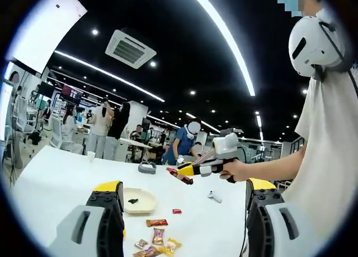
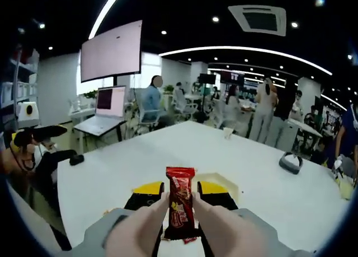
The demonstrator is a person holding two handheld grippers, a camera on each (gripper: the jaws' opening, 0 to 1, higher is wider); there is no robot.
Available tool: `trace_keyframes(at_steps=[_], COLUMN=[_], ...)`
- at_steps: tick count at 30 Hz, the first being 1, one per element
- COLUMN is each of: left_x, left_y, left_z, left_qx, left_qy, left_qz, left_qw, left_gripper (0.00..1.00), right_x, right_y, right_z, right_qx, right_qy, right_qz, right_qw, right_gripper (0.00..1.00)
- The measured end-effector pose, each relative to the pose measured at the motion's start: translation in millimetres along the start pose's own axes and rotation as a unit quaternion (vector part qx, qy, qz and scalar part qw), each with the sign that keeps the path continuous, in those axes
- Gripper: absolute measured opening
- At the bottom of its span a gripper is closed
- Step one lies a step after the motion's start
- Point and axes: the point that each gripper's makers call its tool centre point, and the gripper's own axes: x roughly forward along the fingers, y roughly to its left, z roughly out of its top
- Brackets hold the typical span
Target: Place the target food into the container with the food tongs after gripping and lifting it, then release it inside without dropping or visibly crushing the food.
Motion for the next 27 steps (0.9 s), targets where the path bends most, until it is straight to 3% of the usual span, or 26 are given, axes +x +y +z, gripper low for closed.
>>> trace_keyframes(at_steps=[6,14,22,27], left_x=[-9,-17,-16,-18], left_y=[2.9,-2.9,-11.8,-13.8], left_z=[14.4,12.6,7.0,8.7], left_qx=[-0.014,-0.009,-0.013,-0.010], left_qy=[-0.033,-0.026,-0.017,-0.017], left_qz=[0.007,0.012,-0.002,-0.007], left_qw=[0.9993,0.9995,0.9998,0.9998], left_gripper=[0.94,0.93,0.93,0.94], right_x=[6,10,11,15], right_y=[-9,-20,-32,-37], right_z=[11.5,23.8,51.1,58.8], right_qx=[-0.011,-0.016,-0.029,-0.039], right_qy=[-0.003,-0.007,-0.022,-0.023], right_qz=[-0.004,-0.009,-0.019,-0.021], right_qw=[0.9999,0.9998,0.9991,0.9988], right_gripper=[0.22,0.22,0.22,0.22])
